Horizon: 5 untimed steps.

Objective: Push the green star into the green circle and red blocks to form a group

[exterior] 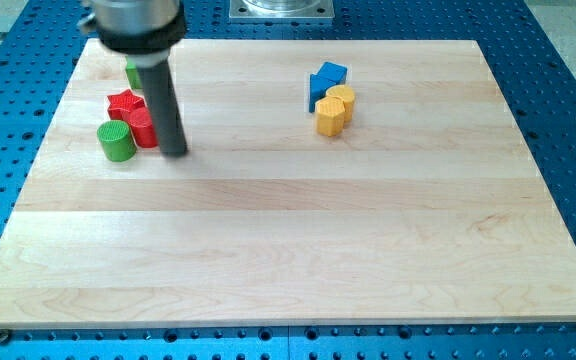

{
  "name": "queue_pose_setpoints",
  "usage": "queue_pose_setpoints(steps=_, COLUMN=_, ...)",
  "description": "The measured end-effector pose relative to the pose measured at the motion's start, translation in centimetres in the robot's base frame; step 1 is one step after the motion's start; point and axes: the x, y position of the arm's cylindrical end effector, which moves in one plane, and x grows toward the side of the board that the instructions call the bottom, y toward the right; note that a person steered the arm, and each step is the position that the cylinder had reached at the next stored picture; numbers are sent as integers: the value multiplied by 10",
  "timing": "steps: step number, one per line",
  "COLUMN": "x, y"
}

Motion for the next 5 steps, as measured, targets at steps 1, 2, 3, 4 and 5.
queue_pose_setpoints(steps=1, x=10, y=-94)
queue_pose_setpoints(steps=2, x=-8, y=-80)
queue_pose_setpoints(steps=3, x=13, y=-64)
queue_pose_setpoints(steps=4, x=1, y=-48)
queue_pose_setpoints(steps=5, x=-20, y=-24)
